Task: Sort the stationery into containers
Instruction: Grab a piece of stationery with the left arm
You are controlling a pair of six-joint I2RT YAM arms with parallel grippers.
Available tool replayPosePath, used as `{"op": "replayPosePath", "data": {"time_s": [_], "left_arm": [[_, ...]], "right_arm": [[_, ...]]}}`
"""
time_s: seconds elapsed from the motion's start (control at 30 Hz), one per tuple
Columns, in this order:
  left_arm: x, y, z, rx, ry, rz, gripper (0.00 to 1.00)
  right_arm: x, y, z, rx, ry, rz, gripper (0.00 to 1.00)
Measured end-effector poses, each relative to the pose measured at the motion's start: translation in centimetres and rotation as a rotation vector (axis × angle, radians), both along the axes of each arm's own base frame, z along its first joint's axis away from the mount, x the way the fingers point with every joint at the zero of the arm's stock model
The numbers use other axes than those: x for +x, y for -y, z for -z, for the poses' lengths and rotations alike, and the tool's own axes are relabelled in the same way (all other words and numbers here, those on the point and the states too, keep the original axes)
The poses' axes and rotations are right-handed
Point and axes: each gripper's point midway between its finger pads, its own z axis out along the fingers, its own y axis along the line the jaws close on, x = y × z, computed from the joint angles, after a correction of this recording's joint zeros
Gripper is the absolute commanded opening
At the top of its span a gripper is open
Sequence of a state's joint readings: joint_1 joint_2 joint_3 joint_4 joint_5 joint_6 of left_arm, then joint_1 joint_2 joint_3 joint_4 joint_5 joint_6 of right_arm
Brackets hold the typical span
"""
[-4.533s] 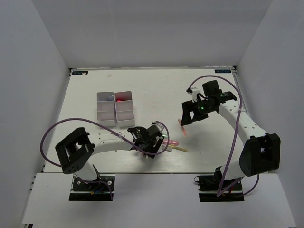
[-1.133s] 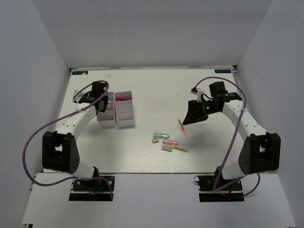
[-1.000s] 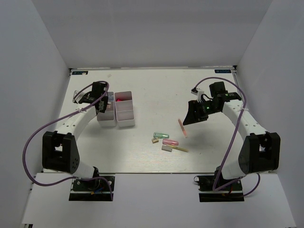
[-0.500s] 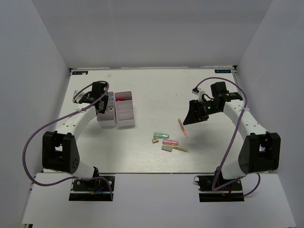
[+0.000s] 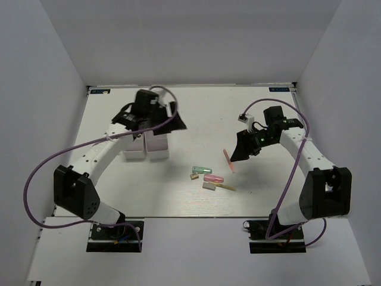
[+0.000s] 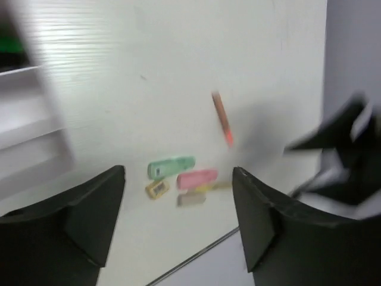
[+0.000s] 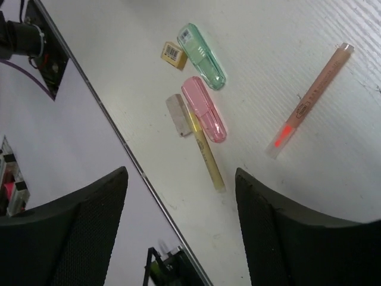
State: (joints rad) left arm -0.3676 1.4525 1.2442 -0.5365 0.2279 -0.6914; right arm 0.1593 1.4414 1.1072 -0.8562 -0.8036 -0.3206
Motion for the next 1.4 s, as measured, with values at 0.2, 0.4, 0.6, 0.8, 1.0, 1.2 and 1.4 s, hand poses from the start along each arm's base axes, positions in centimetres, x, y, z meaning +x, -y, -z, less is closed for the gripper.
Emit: {"op": "replayPosePath", "data": {"time_s": [0.2, 0.4, 0.6, 0.8, 1.0, 1.2, 1.4], "left_arm": [[-11.9, 10.7, 2.5, 0.203, 0.098, 0.718, 0.12], [-16.8, 10.9, 9.7, 0.464, 0.052, 0.946, 0.45], [-16.4, 10.2, 13.3, 0.601, 0.027, 1.004, 0.63], [-15.5, 9.8, 15.3, 0.663, 0.013, 1.014, 0.68], [-14.7, 9.2, 17.6, 0.704, -0.026, 1.018, 0.68], [-13.4, 9.5, 18.5, 0.722, -0.015, 1.018, 0.68], [-12.4, 10.0, 18.8, 0.723, 0.002, 1.016, 0.58]], "right_arm": [[-0.5, 1.1, 2.1, -0.08, 0.059, -0.017, 0.0], [0.5, 1.9, 2.9, -0.137, 0.079, 0.009, 0.14], [0.7, 2.3, 3.7, -0.169, 0.066, 0.018, 0.17], [0.8, 2.3, 3.7, -0.17, 0.066, 0.018, 0.19], [0.8, 2.3, 3.7, -0.169, 0.066, 0.019, 0.19], [0.8, 2.3, 3.6, -0.165, 0.068, 0.02, 0.19], [0.9, 2.4, 3.5, -0.165, 0.067, 0.022, 0.19]]}}
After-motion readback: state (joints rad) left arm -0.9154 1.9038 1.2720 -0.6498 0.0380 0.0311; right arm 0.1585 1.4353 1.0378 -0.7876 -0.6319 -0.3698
